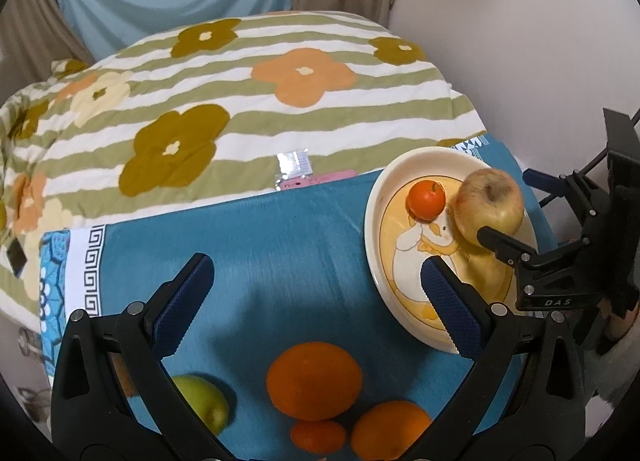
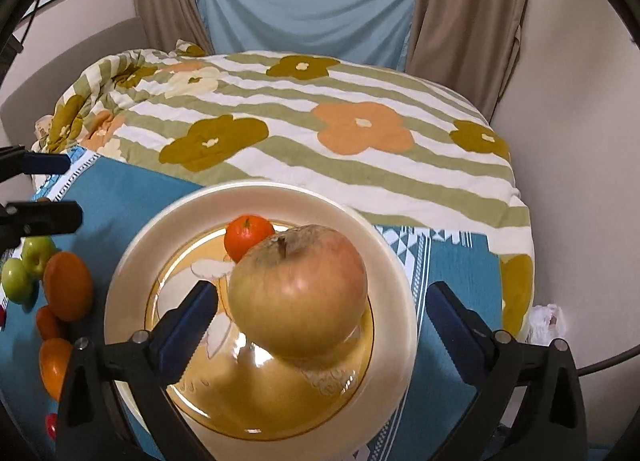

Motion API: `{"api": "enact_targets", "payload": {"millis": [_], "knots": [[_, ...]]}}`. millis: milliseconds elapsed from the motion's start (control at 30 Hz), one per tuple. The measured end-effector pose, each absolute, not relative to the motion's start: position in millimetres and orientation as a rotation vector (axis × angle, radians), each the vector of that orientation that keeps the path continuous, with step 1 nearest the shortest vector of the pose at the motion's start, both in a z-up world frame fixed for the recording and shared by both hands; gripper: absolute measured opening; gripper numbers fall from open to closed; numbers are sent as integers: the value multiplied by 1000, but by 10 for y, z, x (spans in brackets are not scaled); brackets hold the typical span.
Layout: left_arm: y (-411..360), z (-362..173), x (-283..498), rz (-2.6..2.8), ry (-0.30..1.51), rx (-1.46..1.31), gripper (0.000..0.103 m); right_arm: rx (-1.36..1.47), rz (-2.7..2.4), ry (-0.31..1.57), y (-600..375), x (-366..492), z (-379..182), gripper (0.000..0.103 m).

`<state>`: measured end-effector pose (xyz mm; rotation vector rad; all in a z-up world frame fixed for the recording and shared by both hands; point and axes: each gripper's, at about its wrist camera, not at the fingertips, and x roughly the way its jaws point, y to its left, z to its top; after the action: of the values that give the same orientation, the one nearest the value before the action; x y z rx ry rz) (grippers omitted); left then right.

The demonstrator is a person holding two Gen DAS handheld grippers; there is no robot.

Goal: Organize fruits
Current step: 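Lower the large apple into the duck bowl and open the right gripper, then pull both grippers back from the bowl toward the remaining fruit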

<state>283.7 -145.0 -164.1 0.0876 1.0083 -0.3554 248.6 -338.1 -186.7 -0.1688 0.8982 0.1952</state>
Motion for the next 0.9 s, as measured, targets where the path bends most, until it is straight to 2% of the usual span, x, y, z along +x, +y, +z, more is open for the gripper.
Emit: {"api": "enact_targets", "payload": {"millis": [433,900], "knots": [[-1364,-1382,2441,-283,954,76,103,-138,224,863,-3401,2263,-1622,103],[-978,-666,1396,-79,796,3,103,-121,327,798,-3333,1526,-949,103]]}}
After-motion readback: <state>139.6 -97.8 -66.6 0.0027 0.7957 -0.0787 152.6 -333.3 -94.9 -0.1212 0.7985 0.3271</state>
